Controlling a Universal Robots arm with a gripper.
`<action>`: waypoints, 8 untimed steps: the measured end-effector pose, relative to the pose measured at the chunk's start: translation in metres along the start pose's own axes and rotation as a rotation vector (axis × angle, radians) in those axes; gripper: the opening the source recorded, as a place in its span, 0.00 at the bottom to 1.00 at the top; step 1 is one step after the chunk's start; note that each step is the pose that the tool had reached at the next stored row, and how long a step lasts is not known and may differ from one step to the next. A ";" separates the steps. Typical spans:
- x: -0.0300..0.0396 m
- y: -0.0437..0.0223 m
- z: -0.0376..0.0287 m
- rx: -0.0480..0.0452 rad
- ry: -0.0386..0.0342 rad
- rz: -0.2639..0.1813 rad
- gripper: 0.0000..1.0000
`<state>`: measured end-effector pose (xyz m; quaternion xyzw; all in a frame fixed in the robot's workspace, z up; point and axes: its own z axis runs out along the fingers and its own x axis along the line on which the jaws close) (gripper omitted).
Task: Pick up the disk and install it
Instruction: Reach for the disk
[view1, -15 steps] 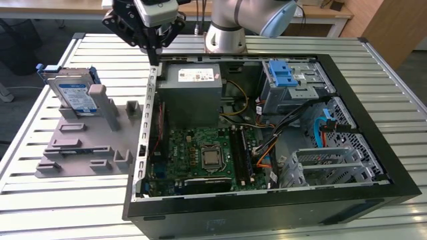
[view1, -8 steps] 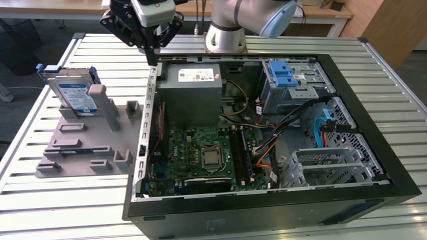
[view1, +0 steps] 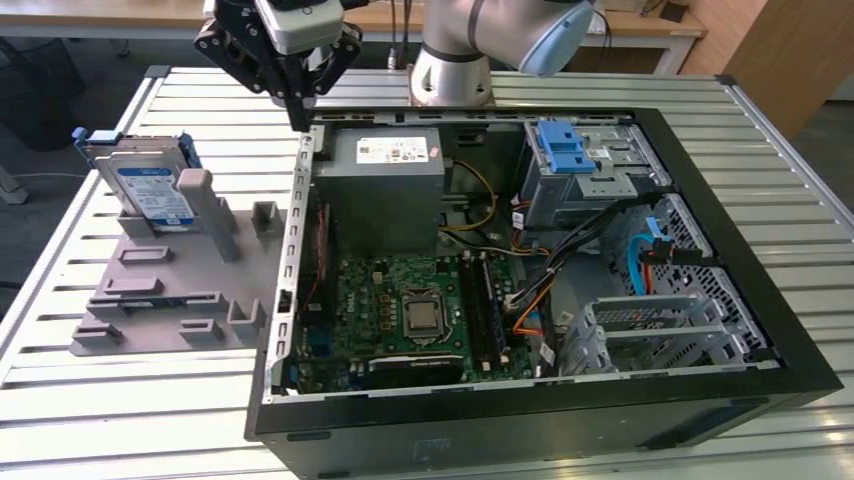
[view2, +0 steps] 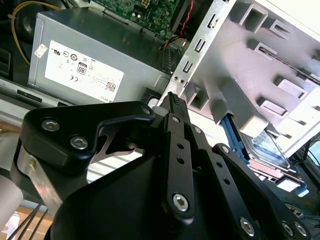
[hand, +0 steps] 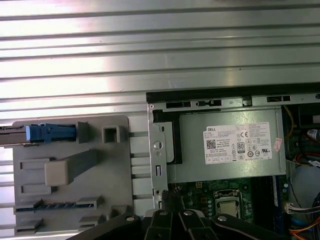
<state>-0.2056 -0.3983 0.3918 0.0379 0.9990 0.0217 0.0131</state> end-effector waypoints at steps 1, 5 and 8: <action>0.0005 0.0000 0.0000 -0.0001 0.0000 0.000 0.11; 0.0025 -0.0002 0.0001 0.0000 0.0000 0.000 0.11; 0.0039 -0.0003 0.0001 0.0000 0.0000 0.000 0.11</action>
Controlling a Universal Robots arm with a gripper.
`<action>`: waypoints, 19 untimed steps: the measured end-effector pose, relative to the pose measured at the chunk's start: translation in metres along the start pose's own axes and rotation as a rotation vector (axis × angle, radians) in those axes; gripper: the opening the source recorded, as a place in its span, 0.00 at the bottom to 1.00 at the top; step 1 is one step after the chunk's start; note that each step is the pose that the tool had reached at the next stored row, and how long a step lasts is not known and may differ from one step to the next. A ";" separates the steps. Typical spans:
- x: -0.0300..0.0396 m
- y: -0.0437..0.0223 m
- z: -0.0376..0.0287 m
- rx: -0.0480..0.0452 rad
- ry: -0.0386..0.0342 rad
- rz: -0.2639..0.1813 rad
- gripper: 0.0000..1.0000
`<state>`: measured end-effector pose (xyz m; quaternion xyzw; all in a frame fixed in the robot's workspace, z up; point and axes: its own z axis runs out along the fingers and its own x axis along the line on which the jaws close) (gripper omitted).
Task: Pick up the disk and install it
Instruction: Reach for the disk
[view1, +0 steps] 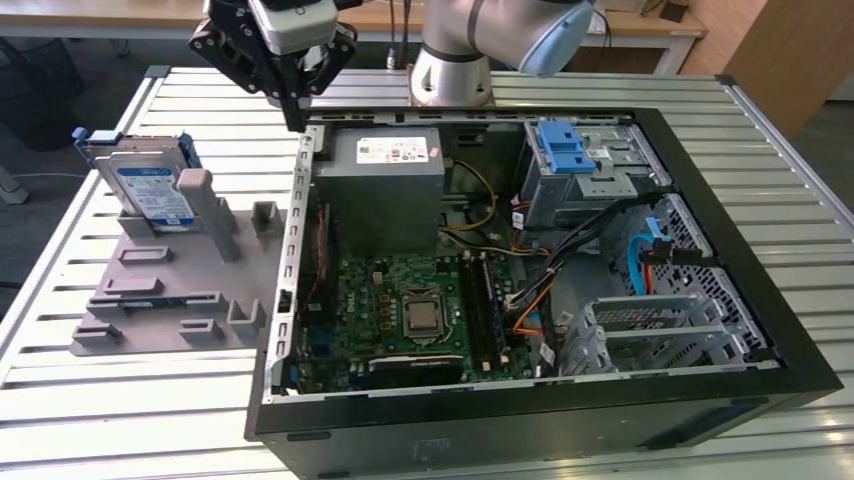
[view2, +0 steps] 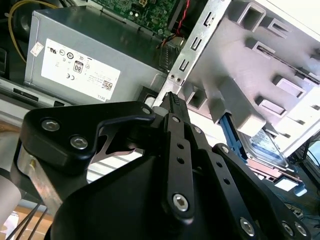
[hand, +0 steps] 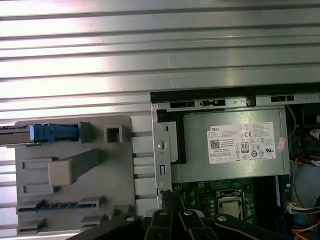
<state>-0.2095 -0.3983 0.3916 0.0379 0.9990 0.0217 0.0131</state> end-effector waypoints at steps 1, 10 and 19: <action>0.0005 -0.0001 0.0000 0.0000 0.0000 0.000 0.11; 0.0166 -0.0013 0.0001 0.0000 0.0000 0.000 0.11; 0.0229 -0.0018 0.0001 0.0000 0.0000 0.000 0.11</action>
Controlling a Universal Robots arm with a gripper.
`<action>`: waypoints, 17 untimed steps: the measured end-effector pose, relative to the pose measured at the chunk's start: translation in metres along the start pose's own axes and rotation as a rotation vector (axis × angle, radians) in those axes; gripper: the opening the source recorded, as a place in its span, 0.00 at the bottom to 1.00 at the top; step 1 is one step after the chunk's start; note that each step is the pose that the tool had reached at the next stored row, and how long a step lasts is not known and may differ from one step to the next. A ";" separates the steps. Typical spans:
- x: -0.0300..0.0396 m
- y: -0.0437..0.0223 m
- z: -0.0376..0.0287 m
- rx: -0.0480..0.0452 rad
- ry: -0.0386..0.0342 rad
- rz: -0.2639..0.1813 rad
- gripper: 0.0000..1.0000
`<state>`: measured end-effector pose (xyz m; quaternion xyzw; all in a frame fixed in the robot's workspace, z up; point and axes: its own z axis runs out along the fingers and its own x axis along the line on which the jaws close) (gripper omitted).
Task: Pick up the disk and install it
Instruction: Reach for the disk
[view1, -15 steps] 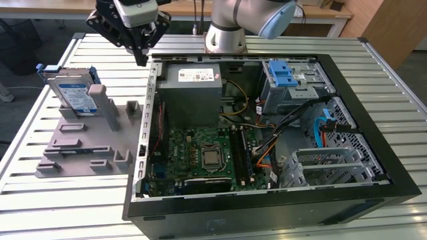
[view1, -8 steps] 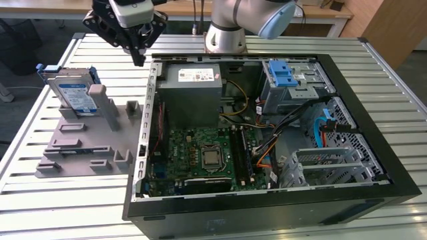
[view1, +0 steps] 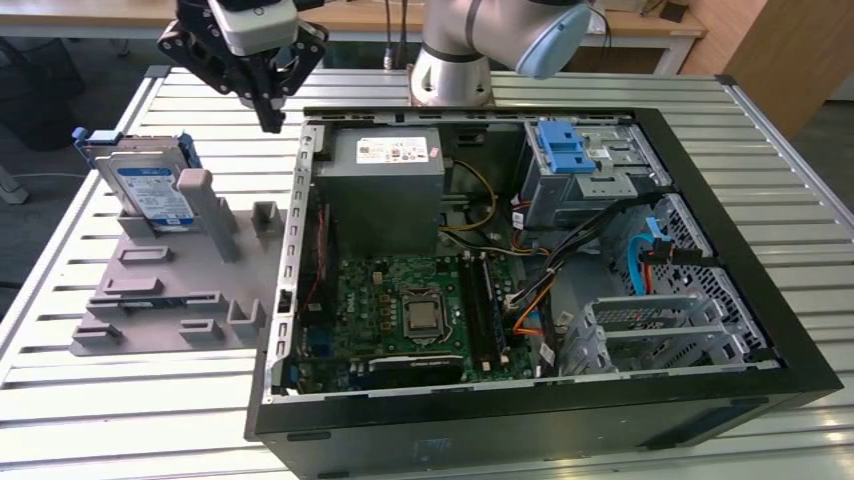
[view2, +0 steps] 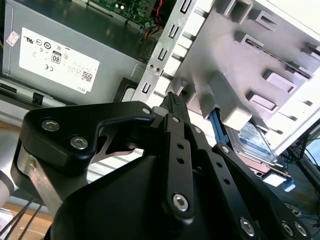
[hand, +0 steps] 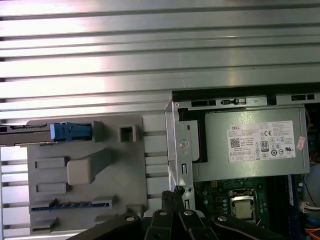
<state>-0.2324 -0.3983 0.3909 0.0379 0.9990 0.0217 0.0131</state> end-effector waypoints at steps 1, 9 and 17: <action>0.0007 -0.0001 0.0000 -0.0001 0.0000 0.000 0.11; 0.0056 -0.0004 0.0000 0.0000 0.0000 0.000 0.11; 0.0106 -0.0008 0.0000 0.0000 0.0000 0.000 0.11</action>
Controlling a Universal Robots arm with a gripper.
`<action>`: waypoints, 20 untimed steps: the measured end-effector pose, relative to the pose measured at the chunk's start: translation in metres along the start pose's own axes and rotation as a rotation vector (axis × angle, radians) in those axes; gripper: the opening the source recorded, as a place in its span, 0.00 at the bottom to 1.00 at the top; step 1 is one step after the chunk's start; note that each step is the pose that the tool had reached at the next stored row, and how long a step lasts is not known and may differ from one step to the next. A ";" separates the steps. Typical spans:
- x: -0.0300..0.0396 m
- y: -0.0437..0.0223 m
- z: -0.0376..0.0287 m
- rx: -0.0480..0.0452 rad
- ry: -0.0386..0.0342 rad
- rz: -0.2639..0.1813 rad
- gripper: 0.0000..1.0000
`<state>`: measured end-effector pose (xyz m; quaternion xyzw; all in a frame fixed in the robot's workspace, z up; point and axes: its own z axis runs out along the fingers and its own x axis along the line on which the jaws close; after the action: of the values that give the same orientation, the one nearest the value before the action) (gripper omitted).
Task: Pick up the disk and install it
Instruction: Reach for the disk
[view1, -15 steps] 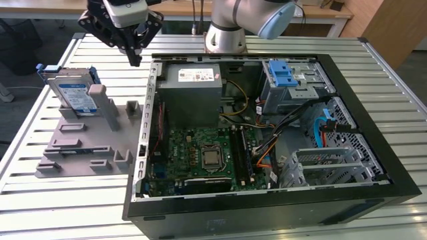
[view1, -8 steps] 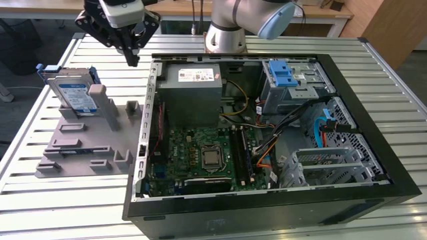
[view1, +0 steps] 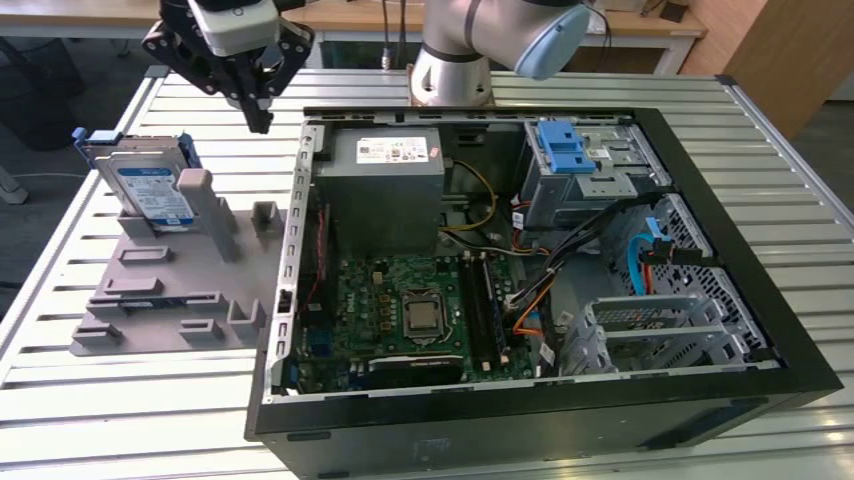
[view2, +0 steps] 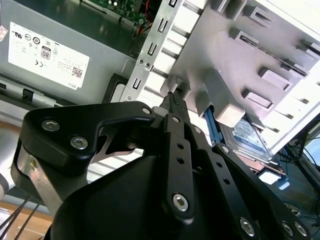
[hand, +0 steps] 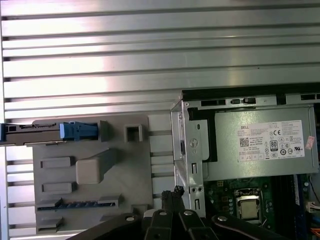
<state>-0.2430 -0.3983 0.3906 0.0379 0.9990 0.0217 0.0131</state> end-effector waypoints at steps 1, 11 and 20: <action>0.0006 0.0000 0.0000 0.0000 0.0000 0.000 0.11; 0.0023 -0.0002 0.0000 0.0000 0.0000 0.000 0.11; 0.0047 -0.0004 0.0001 0.0000 0.0000 0.000 0.11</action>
<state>-0.2477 -0.3983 0.3904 0.0379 0.9990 0.0217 0.0131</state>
